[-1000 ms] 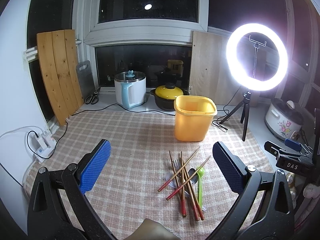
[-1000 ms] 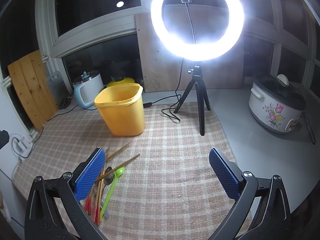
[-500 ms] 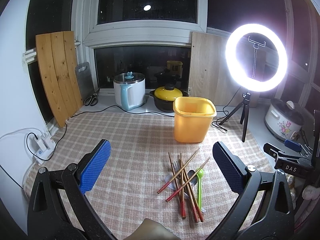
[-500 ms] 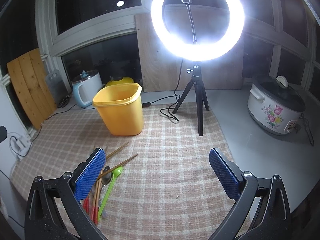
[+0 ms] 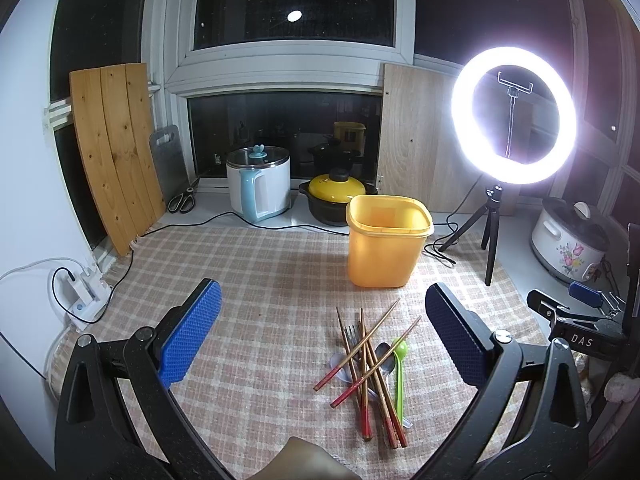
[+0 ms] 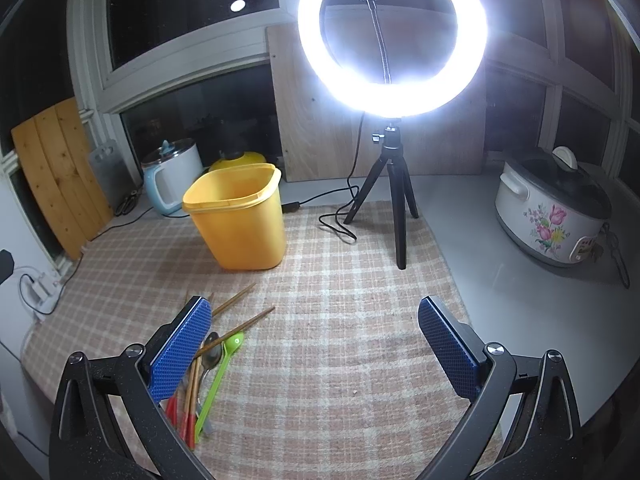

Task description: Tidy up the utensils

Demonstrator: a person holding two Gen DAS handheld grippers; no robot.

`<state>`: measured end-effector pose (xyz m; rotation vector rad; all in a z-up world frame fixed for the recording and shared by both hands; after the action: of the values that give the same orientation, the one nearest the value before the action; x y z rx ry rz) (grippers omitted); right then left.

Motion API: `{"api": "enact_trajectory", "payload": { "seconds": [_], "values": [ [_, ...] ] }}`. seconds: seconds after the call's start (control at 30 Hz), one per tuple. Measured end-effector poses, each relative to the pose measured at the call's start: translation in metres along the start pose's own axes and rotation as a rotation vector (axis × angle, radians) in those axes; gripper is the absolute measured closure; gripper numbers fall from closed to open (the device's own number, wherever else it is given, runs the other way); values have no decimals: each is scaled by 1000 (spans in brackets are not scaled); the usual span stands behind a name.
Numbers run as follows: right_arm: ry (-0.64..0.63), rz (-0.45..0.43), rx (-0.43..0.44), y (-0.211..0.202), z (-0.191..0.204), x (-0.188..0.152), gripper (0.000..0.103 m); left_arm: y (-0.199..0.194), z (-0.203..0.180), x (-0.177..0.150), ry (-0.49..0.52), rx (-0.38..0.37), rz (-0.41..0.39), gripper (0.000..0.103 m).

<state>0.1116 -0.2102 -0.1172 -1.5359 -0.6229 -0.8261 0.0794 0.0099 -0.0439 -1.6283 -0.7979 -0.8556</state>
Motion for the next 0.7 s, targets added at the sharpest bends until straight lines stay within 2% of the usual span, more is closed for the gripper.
{"api": "enact_trajectory", "payload": {
  "seconds": [0.27,0.7],
  "values": [
    [3,5,-2,2,0,0,1,8,-2,9,3,-4,-1,0],
    [10,13,-13,3,-3,-1,1,10,-4,4,3,-16,4,0]
  ]
}}
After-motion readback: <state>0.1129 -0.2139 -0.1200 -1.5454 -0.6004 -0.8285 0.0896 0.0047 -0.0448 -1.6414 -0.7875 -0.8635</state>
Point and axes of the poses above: each gripper's, at about its wrist camera, not at the fingertips, and y roughly the way its jaws point, z to its left, x to its top, the point moved 10 cm from there along y, roughly the way its jaws point, and after that the axes turned 13 degrees about -x, right-handed, at the moved point
